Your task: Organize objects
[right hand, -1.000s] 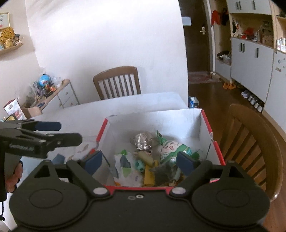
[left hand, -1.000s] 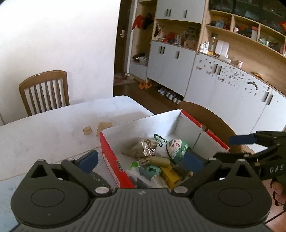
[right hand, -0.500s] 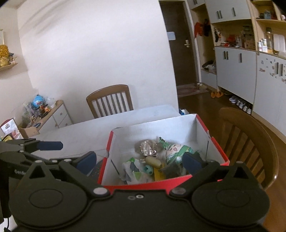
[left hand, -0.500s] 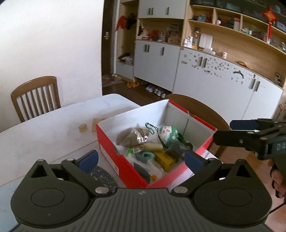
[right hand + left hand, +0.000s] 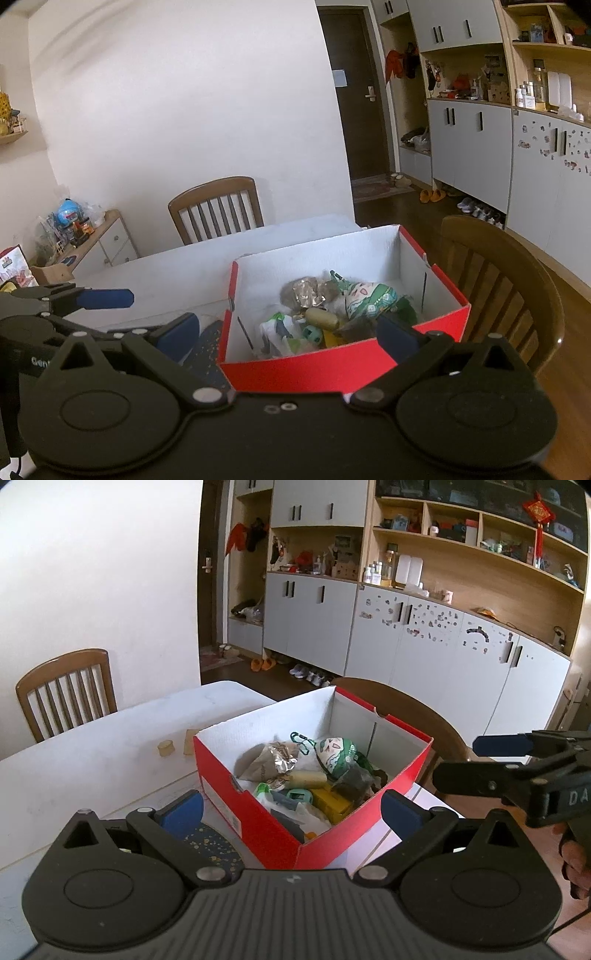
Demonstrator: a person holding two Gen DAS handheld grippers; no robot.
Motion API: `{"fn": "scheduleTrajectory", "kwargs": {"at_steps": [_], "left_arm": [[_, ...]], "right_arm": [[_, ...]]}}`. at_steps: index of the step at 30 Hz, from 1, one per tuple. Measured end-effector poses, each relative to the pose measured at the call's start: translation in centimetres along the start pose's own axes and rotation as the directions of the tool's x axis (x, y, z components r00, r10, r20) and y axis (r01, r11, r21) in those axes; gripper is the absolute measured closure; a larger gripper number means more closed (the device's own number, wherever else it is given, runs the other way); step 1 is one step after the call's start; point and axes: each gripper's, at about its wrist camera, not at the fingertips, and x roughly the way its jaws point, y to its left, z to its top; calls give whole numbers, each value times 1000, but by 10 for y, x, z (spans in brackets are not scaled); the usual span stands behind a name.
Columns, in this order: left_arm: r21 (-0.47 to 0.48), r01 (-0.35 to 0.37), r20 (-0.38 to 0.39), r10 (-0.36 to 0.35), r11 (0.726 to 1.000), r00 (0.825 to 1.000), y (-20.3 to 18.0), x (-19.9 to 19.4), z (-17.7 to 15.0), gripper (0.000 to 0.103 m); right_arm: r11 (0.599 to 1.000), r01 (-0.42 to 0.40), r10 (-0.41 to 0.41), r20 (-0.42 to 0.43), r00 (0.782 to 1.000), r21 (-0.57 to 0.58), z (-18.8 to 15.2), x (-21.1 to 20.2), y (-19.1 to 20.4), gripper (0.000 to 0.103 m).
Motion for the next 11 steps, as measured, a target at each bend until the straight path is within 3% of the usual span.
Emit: {"fn": "scheduleTrajectory", "kwargs": {"at_steps": [11], "left_arm": [[6, -11, 5, 11, 1000, 1000, 4, -2, -3, 0]], "right_arm": [[1000, 13, -13, -12, 1000, -2, -4, -3, 7, 1]]}}
